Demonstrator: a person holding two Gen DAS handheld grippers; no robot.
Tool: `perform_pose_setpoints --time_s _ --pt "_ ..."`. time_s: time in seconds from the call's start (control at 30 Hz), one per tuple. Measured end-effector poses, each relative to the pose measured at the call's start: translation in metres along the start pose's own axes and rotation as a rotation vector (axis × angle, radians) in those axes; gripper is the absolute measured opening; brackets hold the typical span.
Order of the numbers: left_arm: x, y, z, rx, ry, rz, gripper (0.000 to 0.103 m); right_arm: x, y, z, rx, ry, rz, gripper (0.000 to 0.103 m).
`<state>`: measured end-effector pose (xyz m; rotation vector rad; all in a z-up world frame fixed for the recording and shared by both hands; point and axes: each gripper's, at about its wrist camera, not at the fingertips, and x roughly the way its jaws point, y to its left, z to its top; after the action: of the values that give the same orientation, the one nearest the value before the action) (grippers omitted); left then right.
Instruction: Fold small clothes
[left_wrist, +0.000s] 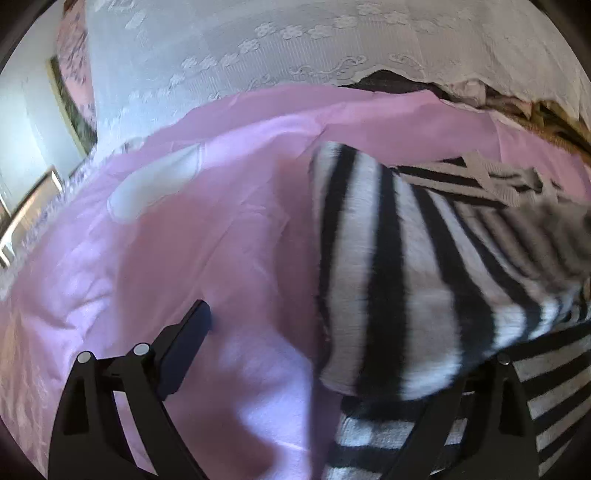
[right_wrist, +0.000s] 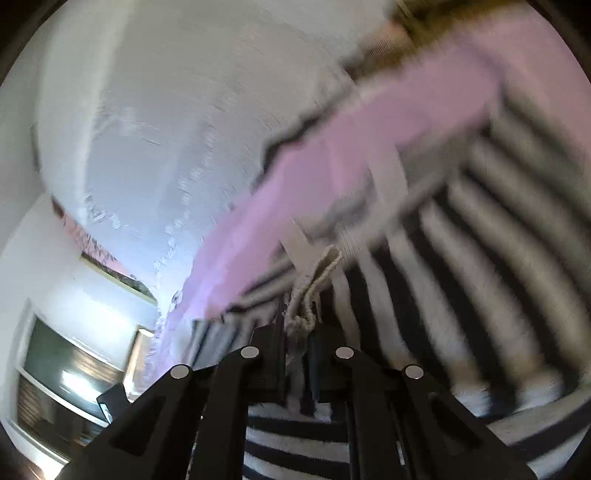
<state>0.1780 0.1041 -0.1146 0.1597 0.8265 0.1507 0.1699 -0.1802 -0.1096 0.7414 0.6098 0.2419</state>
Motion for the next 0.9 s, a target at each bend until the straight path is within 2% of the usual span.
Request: perform_pose_setpoints --time_s 0.03,0.13,0.17,0.27,0.3,0.37,0.43,0.57,0.6,0.67,0.77,0.83,0.9 --pt "-0.002 -0.004 -0.001 0.022 -0.013 0.012 0.090 -0.011 0.008 0.006 -0.046 -0.035 -0.011 0.010" --pt "-0.005 -0.014 -0.002 0.075 -0.035 0.044 0.091 -0.032 0.005 0.024 -0.077 -0.076 -0.028 0.010" --pt "-0.004 -0.016 -0.003 0.088 -0.031 0.046 0.095 -0.036 -0.001 0.029 -0.077 -0.078 -0.045 0.010" --pt "0.002 -0.021 -0.006 0.129 0.008 0.042 0.097 -0.028 -0.027 0.033 -0.056 -0.023 -0.106 0.010" --pt "0.001 -0.021 -0.005 0.130 0.007 0.037 0.096 -0.021 -0.045 0.030 -0.030 0.025 -0.140 0.010" --pt "-0.001 -0.021 -0.006 0.140 0.016 0.013 0.096 -0.006 -0.074 0.023 0.033 0.113 -0.167 0.008" --pt "-0.005 -0.020 -0.008 0.151 0.021 -0.012 0.096 -0.009 -0.083 0.019 0.071 0.123 -0.120 0.009" --pt "-0.025 -0.013 -0.010 0.129 0.009 -0.126 0.096 -0.018 -0.082 0.020 0.068 0.118 -0.134 0.010" --pt "-0.034 -0.010 -0.011 0.117 -0.011 -0.150 0.096 -0.021 -0.084 0.022 0.101 0.116 -0.131 0.011" --pt "-0.049 -0.006 -0.010 0.106 -0.056 -0.157 0.096 -0.036 -0.078 0.027 0.121 0.068 -0.151 0.016" --pt "-0.070 -0.002 -0.003 0.056 -0.129 -0.208 0.096 -0.062 -0.072 0.037 0.064 -0.032 -0.231 0.022" --pt "-0.070 -0.006 0.007 0.027 -0.117 -0.254 0.096 -0.074 -0.065 0.043 0.058 -0.065 -0.192 0.022" --pt "-0.057 -0.017 0.014 0.010 -0.066 -0.295 0.096 -0.069 -0.052 0.043 0.031 -0.035 -0.127 0.022"
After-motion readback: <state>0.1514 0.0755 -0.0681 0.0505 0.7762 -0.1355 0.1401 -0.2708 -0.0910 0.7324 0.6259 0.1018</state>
